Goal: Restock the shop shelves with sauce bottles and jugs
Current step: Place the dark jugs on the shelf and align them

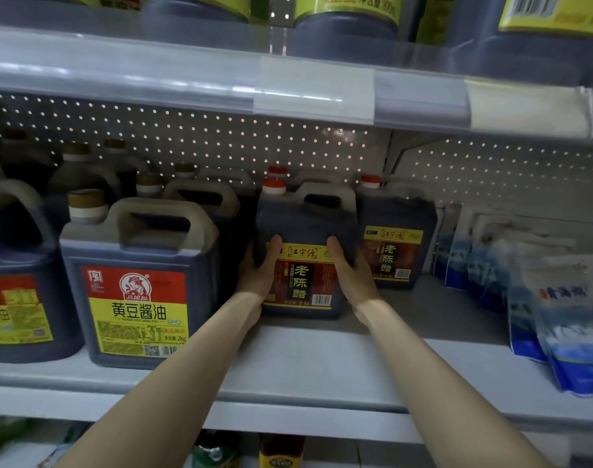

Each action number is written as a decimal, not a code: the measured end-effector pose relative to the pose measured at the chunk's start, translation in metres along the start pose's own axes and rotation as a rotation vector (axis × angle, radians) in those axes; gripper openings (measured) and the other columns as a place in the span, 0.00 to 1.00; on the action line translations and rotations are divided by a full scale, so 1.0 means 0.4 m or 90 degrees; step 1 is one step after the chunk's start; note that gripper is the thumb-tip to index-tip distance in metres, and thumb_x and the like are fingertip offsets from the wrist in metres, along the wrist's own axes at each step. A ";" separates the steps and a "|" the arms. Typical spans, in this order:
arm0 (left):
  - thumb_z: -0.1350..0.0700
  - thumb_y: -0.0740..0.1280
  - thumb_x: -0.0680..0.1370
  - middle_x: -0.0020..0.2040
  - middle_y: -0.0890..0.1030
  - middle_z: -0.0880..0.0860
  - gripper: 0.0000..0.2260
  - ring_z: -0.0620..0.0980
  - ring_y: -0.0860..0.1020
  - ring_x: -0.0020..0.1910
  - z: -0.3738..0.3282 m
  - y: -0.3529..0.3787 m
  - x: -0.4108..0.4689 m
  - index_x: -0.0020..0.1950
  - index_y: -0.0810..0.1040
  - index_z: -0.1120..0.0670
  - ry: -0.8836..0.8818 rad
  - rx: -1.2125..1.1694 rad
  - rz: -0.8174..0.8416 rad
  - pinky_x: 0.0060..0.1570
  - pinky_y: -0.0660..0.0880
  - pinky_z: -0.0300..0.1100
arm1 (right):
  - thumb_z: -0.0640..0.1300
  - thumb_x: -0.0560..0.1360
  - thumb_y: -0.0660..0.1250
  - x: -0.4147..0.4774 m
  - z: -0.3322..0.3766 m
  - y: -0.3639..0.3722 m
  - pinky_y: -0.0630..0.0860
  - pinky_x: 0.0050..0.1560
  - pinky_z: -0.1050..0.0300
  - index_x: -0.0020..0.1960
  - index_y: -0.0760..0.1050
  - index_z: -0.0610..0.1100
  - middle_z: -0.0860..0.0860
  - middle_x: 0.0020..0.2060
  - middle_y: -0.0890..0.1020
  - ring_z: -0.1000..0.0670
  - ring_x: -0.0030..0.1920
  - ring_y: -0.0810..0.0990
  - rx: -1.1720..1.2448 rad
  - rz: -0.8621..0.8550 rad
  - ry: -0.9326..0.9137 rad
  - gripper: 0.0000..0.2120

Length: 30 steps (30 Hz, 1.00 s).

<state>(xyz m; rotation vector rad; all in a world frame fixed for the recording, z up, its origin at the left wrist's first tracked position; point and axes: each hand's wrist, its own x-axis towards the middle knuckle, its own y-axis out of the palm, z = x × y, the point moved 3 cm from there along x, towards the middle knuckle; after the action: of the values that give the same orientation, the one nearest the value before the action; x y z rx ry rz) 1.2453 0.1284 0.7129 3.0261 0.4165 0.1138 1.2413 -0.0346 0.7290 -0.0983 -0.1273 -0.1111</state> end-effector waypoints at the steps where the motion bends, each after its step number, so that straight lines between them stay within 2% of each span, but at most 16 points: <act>1: 0.37 0.61 0.76 0.70 0.72 0.53 0.30 0.55 0.73 0.66 0.000 0.001 0.002 0.75 0.61 0.47 -0.003 -0.002 0.002 0.66 0.70 0.54 | 0.62 0.74 0.63 0.002 0.000 0.000 0.70 0.65 0.50 0.75 0.60 0.55 0.51 0.68 0.72 0.46 0.67 0.71 0.003 0.003 -0.002 0.32; 4: 0.37 0.61 0.76 0.69 0.72 0.53 0.30 0.55 0.73 0.65 0.000 0.004 0.005 0.76 0.61 0.47 -0.005 -0.002 0.006 0.66 0.70 0.54 | 0.61 0.76 0.62 0.006 -0.001 0.000 0.70 0.59 0.54 0.74 0.60 0.55 0.52 0.67 0.73 0.47 0.66 0.72 0.008 0.007 -0.002 0.30; 9: 0.39 0.60 0.77 0.69 0.72 0.53 0.29 0.55 0.74 0.64 -0.005 0.002 -0.001 0.76 0.60 0.47 -0.007 -0.007 0.017 0.63 0.71 0.49 | 0.62 0.75 0.62 0.004 -0.004 0.000 0.71 0.62 0.52 0.75 0.60 0.55 0.52 0.67 0.73 0.46 0.66 0.72 0.008 0.001 0.002 0.31; 12: 0.37 0.60 0.77 0.70 0.71 0.52 0.29 0.55 0.72 0.66 -0.010 0.002 -0.008 0.76 0.60 0.46 -0.013 0.011 0.016 0.66 0.69 0.51 | 0.63 0.76 0.61 -0.005 -0.005 -0.001 0.70 0.61 0.54 0.76 0.58 0.55 0.51 0.69 0.71 0.46 0.67 0.72 -0.019 -0.006 0.011 0.32; 17: 0.38 0.60 0.77 0.73 0.68 0.51 0.30 0.54 0.69 0.69 -0.011 -0.017 -0.040 0.76 0.60 0.47 -0.006 0.043 -0.006 0.70 0.65 0.51 | 0.66 0.75 0.58 -0.036 -0.002 -0.011 0.67 0.69 0.47 0.77 0.56 0.55 0.50 0.73 0.67 0.44 0.70 0.68 -0.078 -0.026 0.046 0.34; 22: 0.41 0.63 0.78 0.73 0.69 0.50 0.29 0.51 0.69 0.69 -0.032 -0.044 -0.106 0.76 0.61 0.49 0.001 0.028 0.027 0.68 0.65 0.44 | 0.63 0.76 0.60 -0.102 0.020 -0.016 0.63 0.72 0.50 0.78 0.55 0.53 0.51 0.75 0.64 0.45 0.73 0.64 -0.073 -0.041 0.039 0.34; 24: 0.43 0.63 0.78 0.72 0.69 0.50 0.28 0.50 0.69 0.69 -0.051 -0.055 -0.146 0.76 0.61 0.51 0.013 0.030 0.048 0.65 0.65 0.41 | 0.63 0.76 0.61 -0.142 0.030 -0.017 0.63 0.70 0.51 0.78 0.55 0.53 0.51 0.74 0.66 0.45 0.72 0.65 -0.073 -0.039 0.035 0.34; 27: 0.46 0.64 0.79 0.69 0.72 0.52 0.26 0.47 0.70 0.65 -0.081 -0.082 -0.220 0.74 0.65 0.55 0.035 0.065 0.078 0.59 0.65 0.36 | 0.60 0.78 0.61 -0.210 0.052 -0.020 0.63 0.62 0.59 0.77 0.58 0.50 0.50 0.71 0.69 0.48 0.70 0.68 -0.080 -0.053 0.021 0.32; 30: 0.46 0.65 0.78 0.66 0.74 0.52 0.25 0.45 0.72 0.61 -0.096 -0.120 -0.303 0.71 0.69 0.55 0.020 0.091 0.111 0.62 0.70 0.42 | 0.57 0.79 0.61 -0.292 0.073 -0.020 0.66 0.61 0.59 0.75 0.60 0.46 0.49 0.69 0.71 0.53 0.64 0.70 -0.086 -0.052 0.023 0.29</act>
<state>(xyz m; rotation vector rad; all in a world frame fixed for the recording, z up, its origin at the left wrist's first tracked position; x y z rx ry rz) 1.1129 0.1444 0.7391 3.2013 0.1679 0.1481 1.1215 -0.0275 0.7429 -0.2266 -0.0880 -0.2024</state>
